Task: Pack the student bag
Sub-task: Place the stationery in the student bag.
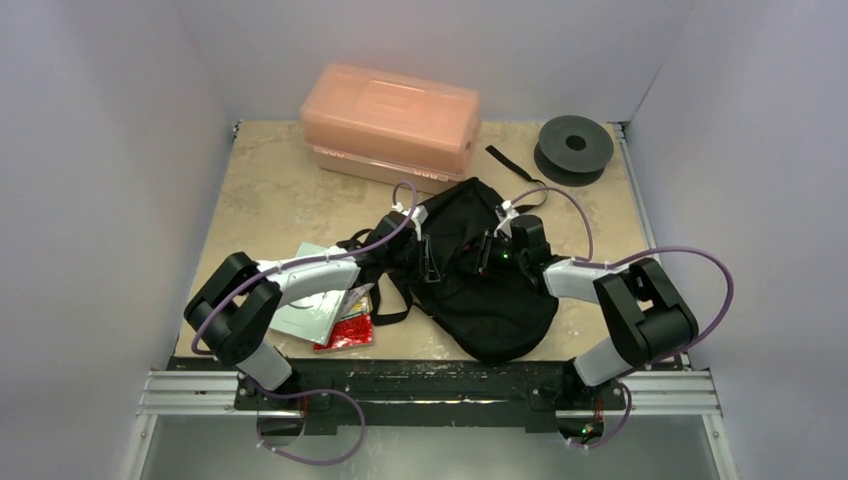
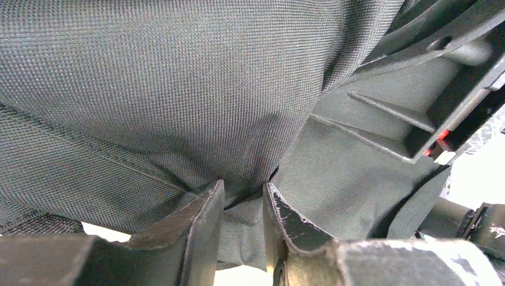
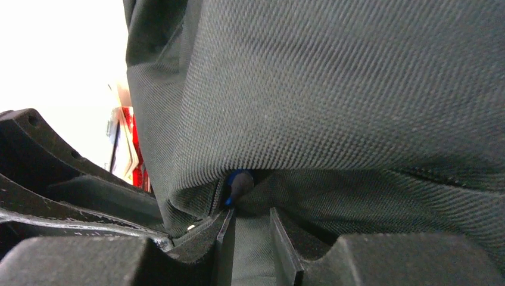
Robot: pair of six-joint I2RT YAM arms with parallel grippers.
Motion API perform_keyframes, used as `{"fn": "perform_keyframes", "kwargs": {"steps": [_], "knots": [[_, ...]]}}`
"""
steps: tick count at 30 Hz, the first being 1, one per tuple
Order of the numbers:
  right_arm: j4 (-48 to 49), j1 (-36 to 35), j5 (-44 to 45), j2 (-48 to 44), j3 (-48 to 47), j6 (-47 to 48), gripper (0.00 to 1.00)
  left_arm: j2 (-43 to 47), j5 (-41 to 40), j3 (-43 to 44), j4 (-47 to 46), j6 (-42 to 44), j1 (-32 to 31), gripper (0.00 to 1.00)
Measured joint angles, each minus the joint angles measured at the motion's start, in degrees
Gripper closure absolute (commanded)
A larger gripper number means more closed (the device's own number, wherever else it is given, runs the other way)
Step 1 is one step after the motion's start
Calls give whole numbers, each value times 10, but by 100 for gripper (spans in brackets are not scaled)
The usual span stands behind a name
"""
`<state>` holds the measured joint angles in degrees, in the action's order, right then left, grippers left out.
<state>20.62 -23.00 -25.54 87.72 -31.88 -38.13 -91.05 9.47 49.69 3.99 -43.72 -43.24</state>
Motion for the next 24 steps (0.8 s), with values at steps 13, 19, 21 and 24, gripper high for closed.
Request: {"fn": "perform_keyframes", "kwargs": {"steps": [13,19,21,24], "knots": [[75,-26,8,49,18,-20,88,-39,20,31,11,4,1,54],[28,-30,31,9,21,-11,87,-58,18,40,14,9,1,85],[8,-30,31,-7,21,-9,84,-59,13,41,15,13,1,92],[-7,-28,30,-24,21,-8,79,-59,9,41,13,16,1,99]]}}
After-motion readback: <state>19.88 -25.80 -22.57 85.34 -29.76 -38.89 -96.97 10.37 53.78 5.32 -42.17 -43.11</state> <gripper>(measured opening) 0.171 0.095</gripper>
